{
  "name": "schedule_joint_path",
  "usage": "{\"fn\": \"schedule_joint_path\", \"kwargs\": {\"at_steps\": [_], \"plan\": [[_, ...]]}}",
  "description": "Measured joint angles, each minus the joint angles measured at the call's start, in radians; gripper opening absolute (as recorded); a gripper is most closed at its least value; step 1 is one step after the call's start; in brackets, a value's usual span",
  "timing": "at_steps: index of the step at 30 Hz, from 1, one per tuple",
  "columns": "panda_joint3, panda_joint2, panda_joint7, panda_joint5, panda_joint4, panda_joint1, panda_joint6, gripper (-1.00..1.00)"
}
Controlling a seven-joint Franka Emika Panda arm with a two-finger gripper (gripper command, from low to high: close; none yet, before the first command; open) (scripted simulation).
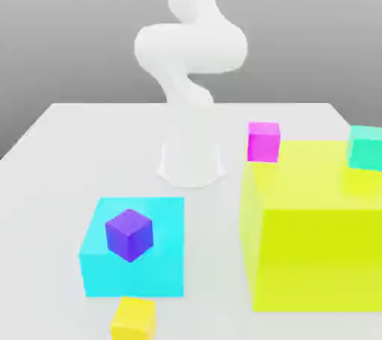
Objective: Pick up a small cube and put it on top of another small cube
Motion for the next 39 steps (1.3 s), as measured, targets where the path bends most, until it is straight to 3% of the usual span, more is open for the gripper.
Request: {"fn": "schedule_joint_path", "kwargs": {"at_steps": [26,31,32,39], "plan": [[-0.081,0.949,-0.047,0.053,-0.104,-0.068,0.345,0.0],[-0.055,1.13,-0.065,0.078,-0.079,-0.094,0.476,0.0],[-0.051,1.151,-0.068,0.081,-0.076,-0.097,0.493,-1.0],[-0.051,1.149,-0.066,0.079,-0.076,-0.098,0.491,-1.0]]}}
